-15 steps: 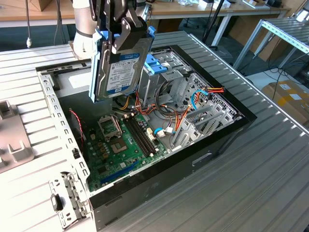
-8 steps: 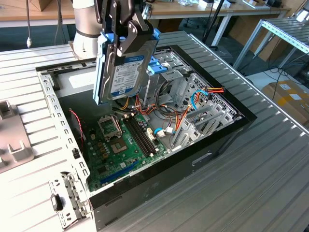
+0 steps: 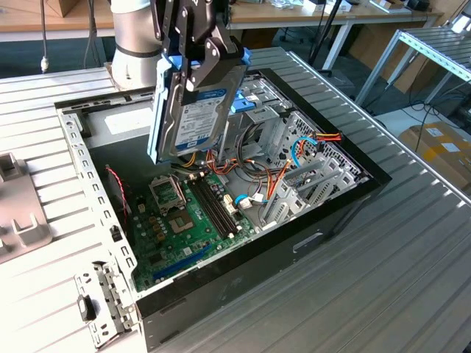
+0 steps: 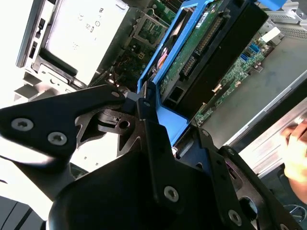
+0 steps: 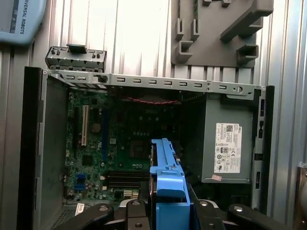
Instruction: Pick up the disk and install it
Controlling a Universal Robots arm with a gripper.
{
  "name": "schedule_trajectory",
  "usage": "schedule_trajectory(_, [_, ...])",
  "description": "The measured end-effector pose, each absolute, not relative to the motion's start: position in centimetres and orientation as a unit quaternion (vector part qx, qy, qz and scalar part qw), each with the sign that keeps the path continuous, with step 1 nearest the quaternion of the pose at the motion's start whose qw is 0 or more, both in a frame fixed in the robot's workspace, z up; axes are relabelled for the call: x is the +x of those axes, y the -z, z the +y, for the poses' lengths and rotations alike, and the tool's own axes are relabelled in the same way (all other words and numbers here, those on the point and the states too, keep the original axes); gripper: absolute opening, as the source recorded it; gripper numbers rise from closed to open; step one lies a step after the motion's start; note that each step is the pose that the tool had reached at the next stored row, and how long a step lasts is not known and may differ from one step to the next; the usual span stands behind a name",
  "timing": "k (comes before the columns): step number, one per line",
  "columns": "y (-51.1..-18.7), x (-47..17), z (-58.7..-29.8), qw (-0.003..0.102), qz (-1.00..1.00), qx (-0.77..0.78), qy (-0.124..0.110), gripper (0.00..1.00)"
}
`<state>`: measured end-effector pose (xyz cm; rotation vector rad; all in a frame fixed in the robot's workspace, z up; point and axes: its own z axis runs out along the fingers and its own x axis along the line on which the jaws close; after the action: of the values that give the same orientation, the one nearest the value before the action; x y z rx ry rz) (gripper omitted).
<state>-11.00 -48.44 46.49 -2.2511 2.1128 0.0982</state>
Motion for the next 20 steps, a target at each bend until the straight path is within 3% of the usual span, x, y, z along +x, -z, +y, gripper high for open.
schedule_trajectory(20, [-46.3, -9.5, -50.3, 0.026, 0.684, -0.729, -0.032, 0.37])
